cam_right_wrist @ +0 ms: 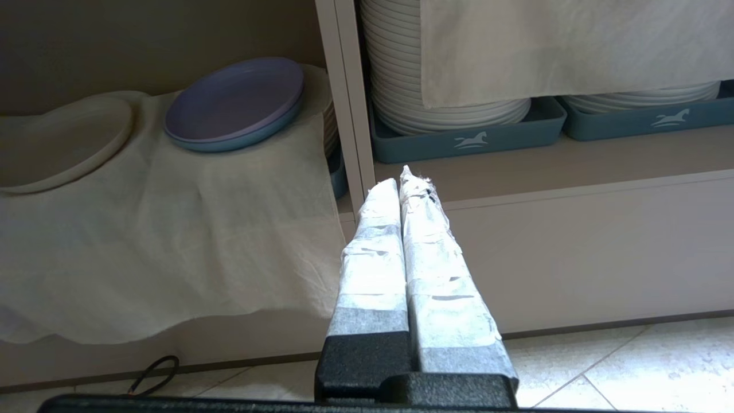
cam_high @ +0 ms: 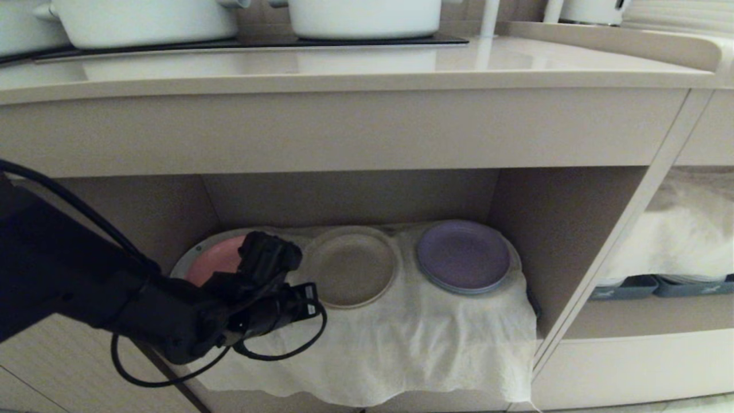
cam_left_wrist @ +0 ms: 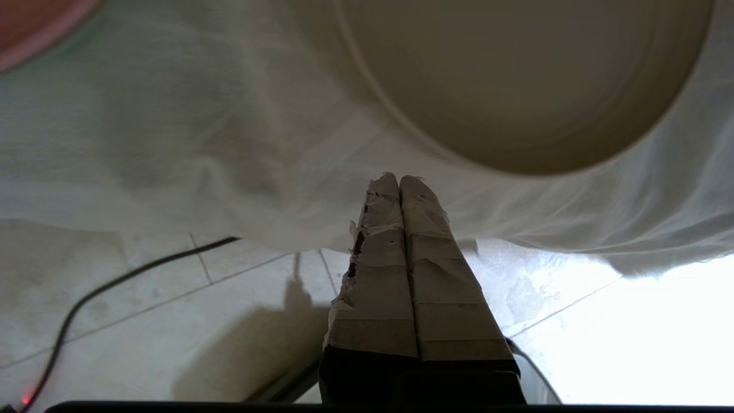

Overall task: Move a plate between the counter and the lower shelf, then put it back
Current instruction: Pick up the plate in the cupboard

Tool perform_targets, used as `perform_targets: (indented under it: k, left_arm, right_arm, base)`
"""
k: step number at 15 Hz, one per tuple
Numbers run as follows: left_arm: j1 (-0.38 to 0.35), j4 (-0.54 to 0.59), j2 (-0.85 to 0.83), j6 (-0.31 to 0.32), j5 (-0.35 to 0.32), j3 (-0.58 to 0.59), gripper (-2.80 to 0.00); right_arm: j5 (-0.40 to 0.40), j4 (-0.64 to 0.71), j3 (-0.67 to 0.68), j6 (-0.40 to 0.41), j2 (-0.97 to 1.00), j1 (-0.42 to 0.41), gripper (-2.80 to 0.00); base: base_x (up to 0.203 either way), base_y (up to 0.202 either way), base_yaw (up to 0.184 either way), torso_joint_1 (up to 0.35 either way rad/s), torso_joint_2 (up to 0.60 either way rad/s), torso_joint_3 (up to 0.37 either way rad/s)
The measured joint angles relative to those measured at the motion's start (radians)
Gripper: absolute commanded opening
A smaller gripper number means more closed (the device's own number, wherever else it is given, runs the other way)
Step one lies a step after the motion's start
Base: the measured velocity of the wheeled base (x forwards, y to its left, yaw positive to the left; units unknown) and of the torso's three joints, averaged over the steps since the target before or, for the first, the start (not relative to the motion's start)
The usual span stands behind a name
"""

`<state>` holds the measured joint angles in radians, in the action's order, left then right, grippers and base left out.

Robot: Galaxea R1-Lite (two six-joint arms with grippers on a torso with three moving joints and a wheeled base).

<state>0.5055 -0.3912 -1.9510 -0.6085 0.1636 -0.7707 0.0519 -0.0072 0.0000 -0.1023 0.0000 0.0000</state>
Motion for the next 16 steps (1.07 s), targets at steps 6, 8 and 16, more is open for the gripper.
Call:
perform_targets:
  k: [6, 8, 16]
  left_arm:
    - [0.019, 0.089, -0.051, -0.080, 0.030, -0.113, 0.00]
    - [0.027, 0.085, -0.076, -0.092, 0.062, -0.131, 0.00]
    - [0.039, 0.091, -0.170, -0.150, 0.146, -0.198, 0.00]
  right_arm:
    - [0.000, 0.000, 0.000, 0.000, 0.000, 0.000, -2.80]
    - [0.000, 0.000, 0.000, 0.000, 0.000, 0.000, -2.80]
    - [0.000, 0.000, 0.000, 0.000, 0.000, 0.000, -2.80]
  base:
    - [0.000, 0.000, 0.000, 0.000, 0.00, 0.000]
    - [0.000, 0.000, 0.000, 0.000, 0.00, 0.000]
    - [0.000, 0.000, 0.000, 0.000, 0.00, 0.000]
